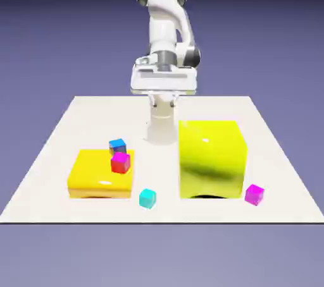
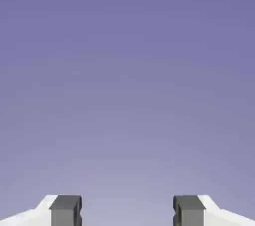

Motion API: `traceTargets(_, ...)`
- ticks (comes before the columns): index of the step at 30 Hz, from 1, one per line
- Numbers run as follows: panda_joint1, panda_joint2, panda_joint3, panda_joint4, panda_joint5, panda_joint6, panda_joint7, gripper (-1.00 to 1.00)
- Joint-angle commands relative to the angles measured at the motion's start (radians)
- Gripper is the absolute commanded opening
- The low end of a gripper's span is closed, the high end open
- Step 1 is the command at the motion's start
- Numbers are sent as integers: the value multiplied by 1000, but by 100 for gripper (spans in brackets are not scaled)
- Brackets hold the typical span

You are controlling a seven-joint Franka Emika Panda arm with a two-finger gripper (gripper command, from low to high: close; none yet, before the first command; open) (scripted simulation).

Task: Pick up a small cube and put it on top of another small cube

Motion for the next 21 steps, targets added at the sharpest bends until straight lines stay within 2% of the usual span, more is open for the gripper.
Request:
traceTargets(1, -31, 29, 23, 8, -1, -7, -44, 0)
traceTargets(21, -642, 612, 486, 172, -19, -146, -913, 0)
